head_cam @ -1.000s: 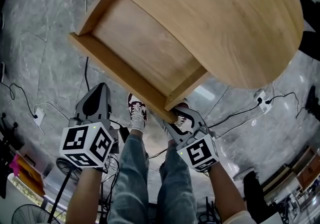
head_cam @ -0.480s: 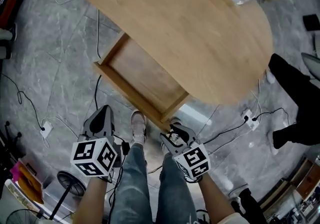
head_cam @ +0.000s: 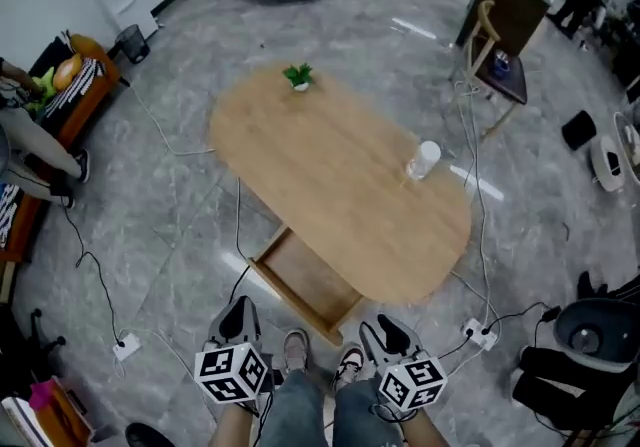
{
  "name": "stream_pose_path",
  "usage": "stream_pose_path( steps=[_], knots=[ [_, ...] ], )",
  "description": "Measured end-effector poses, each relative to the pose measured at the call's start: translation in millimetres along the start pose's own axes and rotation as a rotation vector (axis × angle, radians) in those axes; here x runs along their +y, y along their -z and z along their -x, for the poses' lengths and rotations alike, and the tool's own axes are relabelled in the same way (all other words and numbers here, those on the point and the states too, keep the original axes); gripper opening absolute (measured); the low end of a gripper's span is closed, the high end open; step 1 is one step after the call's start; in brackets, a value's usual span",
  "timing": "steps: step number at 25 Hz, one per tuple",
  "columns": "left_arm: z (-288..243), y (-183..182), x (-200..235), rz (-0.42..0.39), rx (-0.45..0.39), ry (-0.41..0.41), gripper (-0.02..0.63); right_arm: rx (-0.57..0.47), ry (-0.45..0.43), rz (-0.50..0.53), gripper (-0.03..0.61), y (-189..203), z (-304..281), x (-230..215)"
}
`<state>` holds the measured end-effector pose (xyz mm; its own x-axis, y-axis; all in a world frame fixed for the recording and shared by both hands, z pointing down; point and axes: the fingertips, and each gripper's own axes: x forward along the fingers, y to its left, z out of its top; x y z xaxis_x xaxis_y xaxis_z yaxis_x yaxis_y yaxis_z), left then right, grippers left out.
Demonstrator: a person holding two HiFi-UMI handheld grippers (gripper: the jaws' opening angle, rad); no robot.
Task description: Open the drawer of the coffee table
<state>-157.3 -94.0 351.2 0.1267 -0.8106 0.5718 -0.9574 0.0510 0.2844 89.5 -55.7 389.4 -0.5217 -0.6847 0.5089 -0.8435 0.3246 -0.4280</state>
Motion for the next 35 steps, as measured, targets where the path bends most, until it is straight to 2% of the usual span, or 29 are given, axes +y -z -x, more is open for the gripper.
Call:
stream_pose_path(
  steps=[3, 6, 9, 11, 18, 22, 25, 28, 35],
  knots=[
    [30.9, -52.8, -8.7, 0.017, -0.095, 0.012, -0.006, -0.126, 0.048, 0.019, 0.163, -67.7, 26.5, 8.1],
    [68.0, -93.3, -14.8, 0.018, -0.168, 0.035, -0.006, -0.212, 0.084, 0.027, 0.163, -115.8, 55.9, 20.8],
    [96.3, -120.7, -20.5, 0.024, -0.218, 0.059, -0.006, -0.284, 0.105, 0.035, 0.155, -156.4, 81.4, 32.3],
    [109.1, -140.7, -23.8, 0.013, -0.255, 0.064, -0.006, -0.342, 0.115, 0.029, 0.114, -186.3, 93.6, 40.7],
    [131.9, -202.9, -67.5, -0.064, -0.371, 0.154, -0.006, -0.520, 0.136, 0.083, 0.062, -268.6, 143.9, 55.6],
    [141.8, -230.9, -84.4, -0.111, -0.430, 0.195, -0.006, -0.611, 0.204, 0.071, 0.026, -288.7, 179.7, 40.5],
    [142.1, -241.7, -92.9, -0.138, -0.448, 0.210, -0.006, -0.628, 0.267, 0.068, 0.002, -288.1, 197.9, 22.3],
    [139.1, -242.1, -99.2, -0.171, -0.442, 0.223, -0.006, -0.622, 0.315, 0.081, 0.002, -281.3, 208.1, 12.7],
    [126.5, -237.0, -110.6, -0.203, -0.408, 0.260, -0.006, -0.627, 0.357, 0.111, 0.002, -278.4, 209.4, 16.1]
  ],
)
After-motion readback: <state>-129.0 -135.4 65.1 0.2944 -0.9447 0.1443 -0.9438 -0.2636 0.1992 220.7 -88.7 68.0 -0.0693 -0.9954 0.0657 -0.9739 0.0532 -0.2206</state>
